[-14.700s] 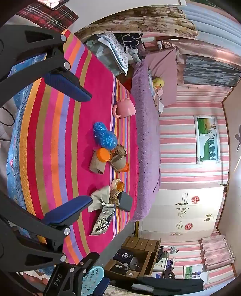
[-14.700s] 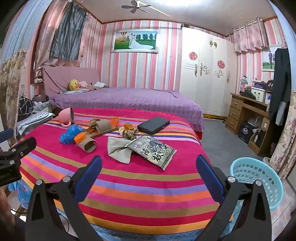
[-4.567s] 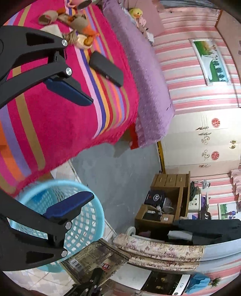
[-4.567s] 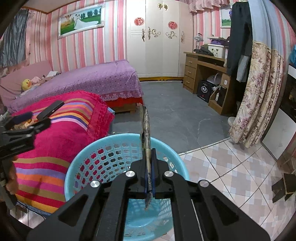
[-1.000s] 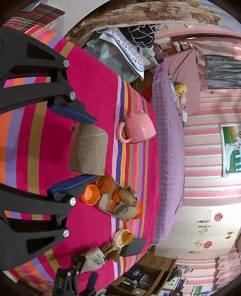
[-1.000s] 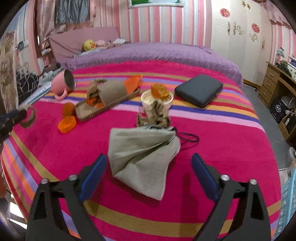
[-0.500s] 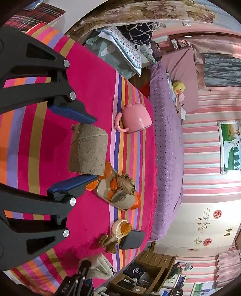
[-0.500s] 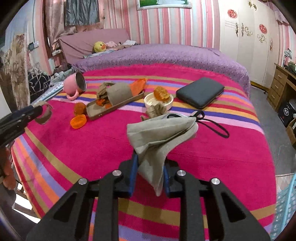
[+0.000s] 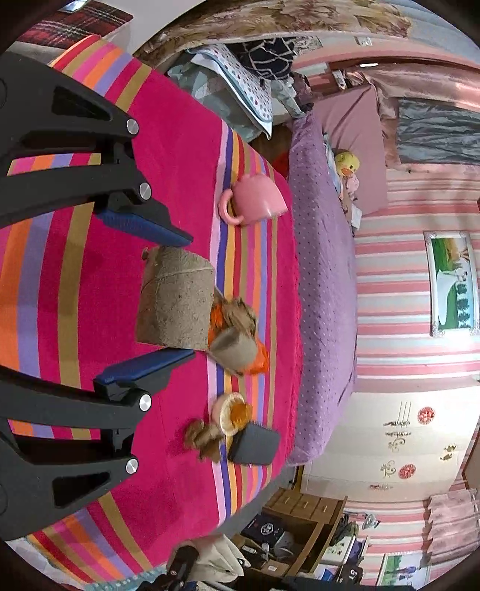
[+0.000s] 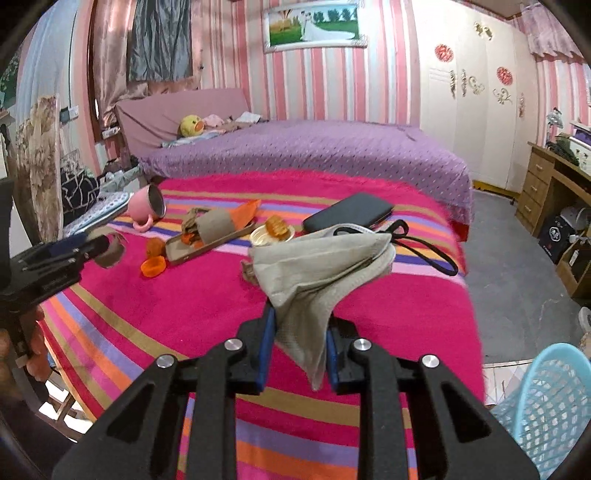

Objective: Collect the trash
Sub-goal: 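Carry the tube and cloth bag to the basket and open both tools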

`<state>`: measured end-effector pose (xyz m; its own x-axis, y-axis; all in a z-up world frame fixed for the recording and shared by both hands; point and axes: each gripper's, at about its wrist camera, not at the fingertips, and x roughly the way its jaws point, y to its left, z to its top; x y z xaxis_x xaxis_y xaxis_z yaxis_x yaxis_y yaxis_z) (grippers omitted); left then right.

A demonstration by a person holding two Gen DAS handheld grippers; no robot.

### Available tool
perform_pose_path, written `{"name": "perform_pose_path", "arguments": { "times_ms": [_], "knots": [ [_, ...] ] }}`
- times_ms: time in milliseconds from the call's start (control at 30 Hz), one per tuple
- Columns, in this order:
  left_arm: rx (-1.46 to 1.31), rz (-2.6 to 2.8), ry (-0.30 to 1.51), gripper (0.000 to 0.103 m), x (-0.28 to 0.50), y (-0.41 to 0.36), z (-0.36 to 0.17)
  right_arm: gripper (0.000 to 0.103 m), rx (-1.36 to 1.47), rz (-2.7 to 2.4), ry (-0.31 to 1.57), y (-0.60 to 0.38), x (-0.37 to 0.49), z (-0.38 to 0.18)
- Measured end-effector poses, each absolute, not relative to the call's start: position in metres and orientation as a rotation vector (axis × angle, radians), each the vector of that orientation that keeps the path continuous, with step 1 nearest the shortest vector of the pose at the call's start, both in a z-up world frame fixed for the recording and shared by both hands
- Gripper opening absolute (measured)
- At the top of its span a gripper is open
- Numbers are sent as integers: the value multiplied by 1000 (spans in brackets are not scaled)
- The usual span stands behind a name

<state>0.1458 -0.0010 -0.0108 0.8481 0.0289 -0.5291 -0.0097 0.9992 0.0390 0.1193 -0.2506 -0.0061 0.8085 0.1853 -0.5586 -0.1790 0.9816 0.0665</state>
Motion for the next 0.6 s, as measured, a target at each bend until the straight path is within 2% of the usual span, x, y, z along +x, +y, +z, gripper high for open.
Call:
{"name": "perform_pose_path", "arguments": {
  "times_ms": [300, 600],
  "knots": [
    [33, -91, 537, 55, 138, -62, 7, 24, -9, 74, 536, -319, 74, 18],
    [110, -242, 496, 55, 121, -163, 19, 24, 49, -136, 556, -435, 28, 13]
  ]
}}
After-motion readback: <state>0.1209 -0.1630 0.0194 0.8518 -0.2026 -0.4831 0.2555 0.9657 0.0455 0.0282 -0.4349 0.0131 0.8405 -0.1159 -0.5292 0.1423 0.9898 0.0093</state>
